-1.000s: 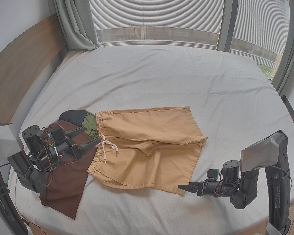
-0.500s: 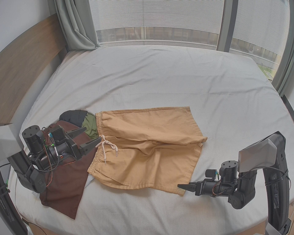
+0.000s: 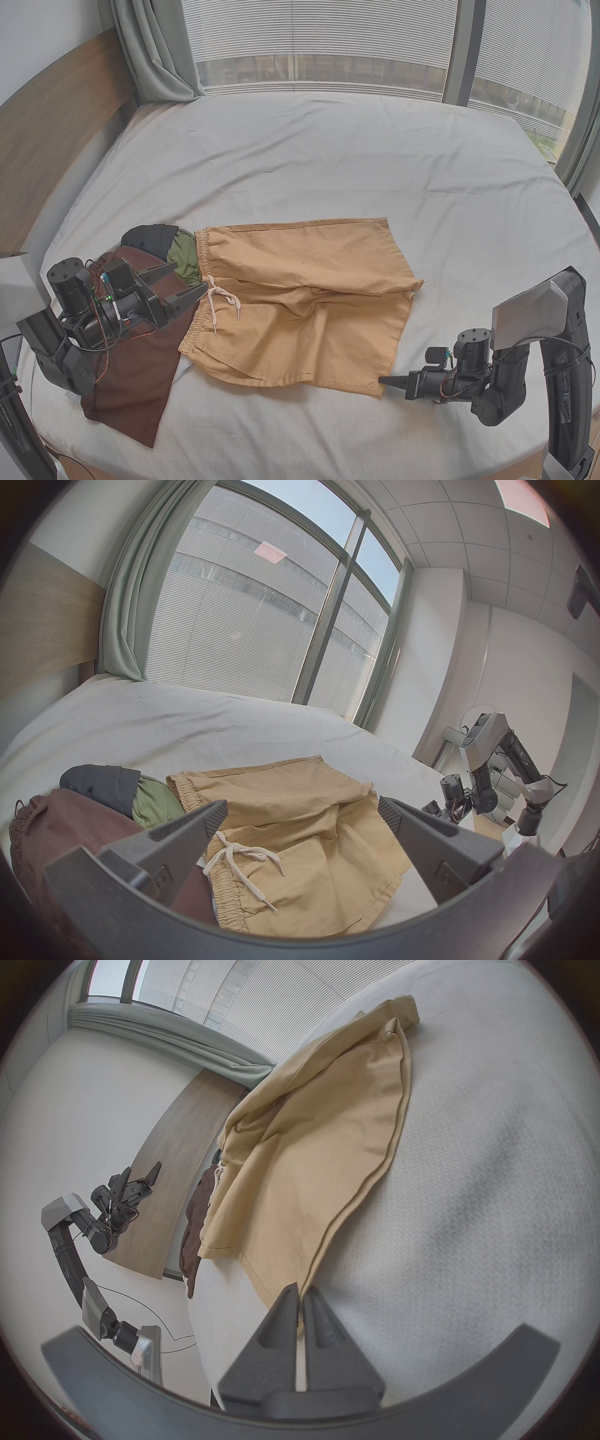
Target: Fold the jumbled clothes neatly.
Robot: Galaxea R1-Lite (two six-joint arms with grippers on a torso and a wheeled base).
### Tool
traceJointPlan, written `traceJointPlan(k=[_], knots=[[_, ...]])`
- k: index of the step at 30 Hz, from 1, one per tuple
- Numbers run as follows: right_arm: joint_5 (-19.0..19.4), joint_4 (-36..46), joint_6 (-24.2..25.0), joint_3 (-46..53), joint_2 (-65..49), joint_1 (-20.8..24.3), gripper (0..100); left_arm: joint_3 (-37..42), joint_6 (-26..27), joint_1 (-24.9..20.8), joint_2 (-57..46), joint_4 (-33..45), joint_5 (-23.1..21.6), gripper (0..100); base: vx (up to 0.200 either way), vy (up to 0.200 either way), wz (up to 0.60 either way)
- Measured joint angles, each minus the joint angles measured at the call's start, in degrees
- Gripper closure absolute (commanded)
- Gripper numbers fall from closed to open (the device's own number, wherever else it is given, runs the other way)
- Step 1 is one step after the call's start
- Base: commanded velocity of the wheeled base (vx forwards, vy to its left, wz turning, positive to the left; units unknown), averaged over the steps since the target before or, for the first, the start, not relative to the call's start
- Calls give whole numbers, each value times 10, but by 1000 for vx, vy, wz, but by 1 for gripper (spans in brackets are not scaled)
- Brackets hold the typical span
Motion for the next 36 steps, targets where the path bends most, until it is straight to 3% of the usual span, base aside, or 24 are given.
traceJointPlan(k=[12,28,29,36], knots=[[29,0,-37,41,-24,-87,100,0,0,2,0,0,0,0,0,0,0],[31,0,-39,67,-34,-98,100,1,2,2,9,0,0,0,0,0,0],[33,0,-39,67,-35,-98,0,1,2,2,10,0,0,0,0,0,0],[52,0,-65,70,-40,-96,0,0,2,2,11,0,0,0,0,0,0]])
